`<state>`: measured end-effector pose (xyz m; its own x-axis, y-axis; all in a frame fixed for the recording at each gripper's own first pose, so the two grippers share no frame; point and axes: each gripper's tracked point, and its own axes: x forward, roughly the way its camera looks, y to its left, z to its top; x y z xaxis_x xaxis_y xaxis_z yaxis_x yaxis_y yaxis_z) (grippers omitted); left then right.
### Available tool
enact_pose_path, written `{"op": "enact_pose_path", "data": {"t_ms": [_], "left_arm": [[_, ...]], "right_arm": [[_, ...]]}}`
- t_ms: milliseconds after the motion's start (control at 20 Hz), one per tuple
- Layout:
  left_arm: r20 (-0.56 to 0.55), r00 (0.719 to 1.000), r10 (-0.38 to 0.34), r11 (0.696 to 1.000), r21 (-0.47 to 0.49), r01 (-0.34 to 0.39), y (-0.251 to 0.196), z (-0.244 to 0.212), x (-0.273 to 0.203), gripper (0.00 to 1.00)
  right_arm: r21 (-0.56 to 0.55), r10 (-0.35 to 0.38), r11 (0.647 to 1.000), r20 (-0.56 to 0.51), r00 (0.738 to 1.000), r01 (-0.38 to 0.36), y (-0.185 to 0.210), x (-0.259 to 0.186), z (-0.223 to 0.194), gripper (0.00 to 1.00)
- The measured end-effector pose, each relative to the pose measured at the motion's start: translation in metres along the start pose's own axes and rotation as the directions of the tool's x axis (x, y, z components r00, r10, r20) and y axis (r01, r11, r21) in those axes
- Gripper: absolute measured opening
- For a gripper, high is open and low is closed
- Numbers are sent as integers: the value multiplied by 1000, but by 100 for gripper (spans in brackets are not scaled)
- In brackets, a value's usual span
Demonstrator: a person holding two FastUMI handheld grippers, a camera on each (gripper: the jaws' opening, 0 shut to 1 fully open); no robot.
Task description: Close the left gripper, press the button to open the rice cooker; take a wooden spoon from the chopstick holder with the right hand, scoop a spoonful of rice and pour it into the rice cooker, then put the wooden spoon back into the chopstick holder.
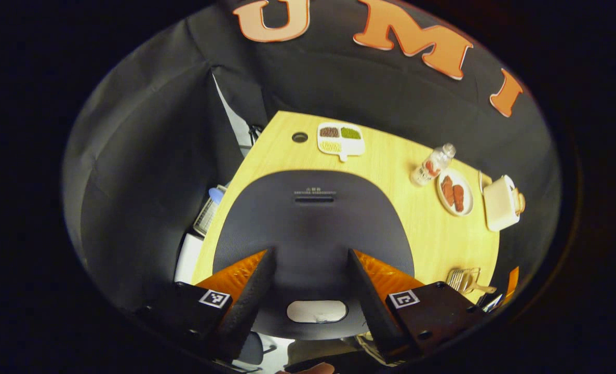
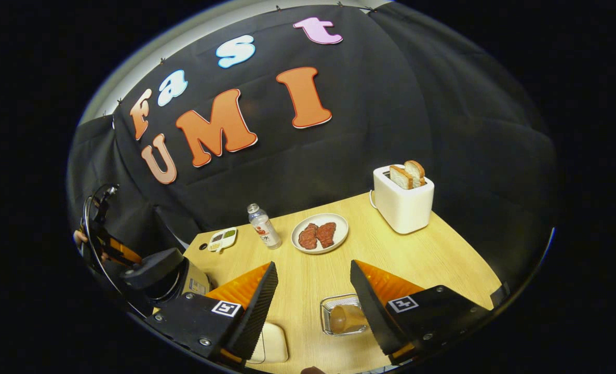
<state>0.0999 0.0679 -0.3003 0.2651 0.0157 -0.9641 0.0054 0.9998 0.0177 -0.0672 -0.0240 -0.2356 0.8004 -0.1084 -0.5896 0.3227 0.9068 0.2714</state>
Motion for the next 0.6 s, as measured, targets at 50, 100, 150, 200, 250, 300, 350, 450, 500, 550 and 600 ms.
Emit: {"op": "enact_pose_path", "data": {"t_ms": [50, 100, 150, 200, 250, 300, 350, 450, 500, 550, 600], "left_arm": [[-36, 999, 4, 1000, -8, -5, -1, -11, 12, 96], [-83, 997, 3, 1000, -21, -5, -3, -22, 24, 94], [-68, 998, 3, 999, -39, -6, -5, -23, 24, 95], [-39, 999, 10, 999, -41, -11, -4, -19, 29, 99], [-35, 999, 9, 1000, -17, -10, -5, -21, 29, 96], [-12, 1000, 12, 1000, -13, -12, -6, -21, 28, 94], [-10, 1000, 15, 999, -30, -15, -7, -24, 28, 98], [3, 1000, 18, 999, -35, -18, -8, -20, 27, 98], [19, 1000, 19, 999, -29, -18, -7, -20, 26, 99], [42, 999, 21, 999, -29, -19, -8, -19, 25, 98], [83, 996, 18, 1000, -26, -16, -9, -17, 27, 98]], "right_arm": [[-9, 4, 1000, -2, 1000, -4, 2, 1, 0, 88], [-18, 9, 1000, -5, 1000, -9, 5, 1, 0, 87], [-29, 8, 1000, -10, 1000, -9, 6, 2, -1, 87], [-46, 10, 999, -18, 1000, -11, 6, 2, -4, 87], [-59, 4, 998, -22, 1000, -6, 6, 2, -6, 88], [-69, 1, 998, -24, 1000, -2, 6, 2, -7, 90], [-73, 0, 997, -26, 1000, -2, 8, 2, -9, 91], [-71, 14, 997, -28, 1000, -16, 16, 2, -9, 93], [-70, 22, 997, -26, 999, -23, 21, 2, -8, 93], [-73, 29, 997, -20, 999, -30, 25, 2, -6, 93], [-80, 36, 996, -14, 999, -37, 30, 2, -4, 94]]}}
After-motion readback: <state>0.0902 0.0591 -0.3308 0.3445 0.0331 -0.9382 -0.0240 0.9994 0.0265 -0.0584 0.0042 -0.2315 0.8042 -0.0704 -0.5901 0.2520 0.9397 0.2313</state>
